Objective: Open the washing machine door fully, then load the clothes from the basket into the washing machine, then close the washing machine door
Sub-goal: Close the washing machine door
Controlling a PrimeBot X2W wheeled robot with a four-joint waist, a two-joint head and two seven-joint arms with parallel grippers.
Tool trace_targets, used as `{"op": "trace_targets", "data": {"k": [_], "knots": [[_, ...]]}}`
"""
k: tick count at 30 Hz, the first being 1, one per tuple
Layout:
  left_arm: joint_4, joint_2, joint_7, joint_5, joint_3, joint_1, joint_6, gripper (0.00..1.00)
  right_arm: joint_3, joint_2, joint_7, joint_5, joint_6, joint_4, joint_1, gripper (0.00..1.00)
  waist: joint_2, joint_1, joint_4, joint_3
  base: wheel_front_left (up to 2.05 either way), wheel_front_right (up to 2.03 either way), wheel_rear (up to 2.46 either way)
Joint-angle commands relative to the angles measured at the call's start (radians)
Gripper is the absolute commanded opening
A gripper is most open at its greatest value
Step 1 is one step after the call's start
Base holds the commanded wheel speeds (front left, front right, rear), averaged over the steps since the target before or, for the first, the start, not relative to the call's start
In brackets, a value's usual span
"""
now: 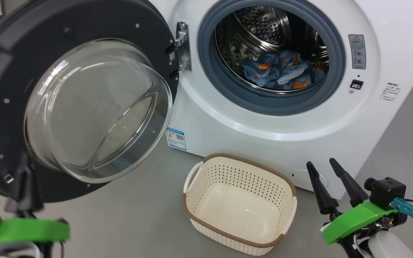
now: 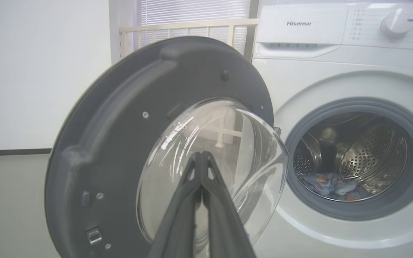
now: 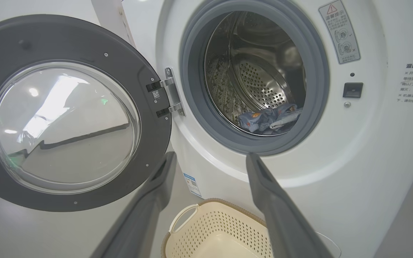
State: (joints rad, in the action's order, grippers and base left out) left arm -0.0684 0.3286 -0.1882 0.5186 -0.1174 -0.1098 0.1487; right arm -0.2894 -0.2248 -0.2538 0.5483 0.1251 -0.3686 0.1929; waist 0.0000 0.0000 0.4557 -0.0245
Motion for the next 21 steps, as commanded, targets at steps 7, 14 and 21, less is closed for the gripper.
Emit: {"op": "trace_targets", "data": {"k": [7, 14, 21], "knots": [[0.149, 0.121, 0.047, 0.111, 0.183, -0.174, -0.026, 0.0, -0.023, -0.022, -0.008, 0.007, 0.006, 0.02, 0.026, 1.0, 0.0, 0.0, -0.023, 0.01, 0.0, 0.0, 0.0], [0.061, 0.166, 0.072, 0.363, 0.369, -0.329, -0.111, 0.0, -0.039, -0.038, -0.008, 0.008, 0.006, 0.018, 0.038, 1.0, 0.0, 0.0, -0.051, 0.029, 0.0, 0.0, 0.0], [-0.159, 0.183, 0.124, 0.636, 0.557, -0.446, -0.171, 0.0, -0.055, -0.059, -0.008, 0.009, 0.006, 0.016, 0.054, 1.0, 0.0, 0.0, -0.078, 0.056, 0.0, 0.0, 0.0]]}}
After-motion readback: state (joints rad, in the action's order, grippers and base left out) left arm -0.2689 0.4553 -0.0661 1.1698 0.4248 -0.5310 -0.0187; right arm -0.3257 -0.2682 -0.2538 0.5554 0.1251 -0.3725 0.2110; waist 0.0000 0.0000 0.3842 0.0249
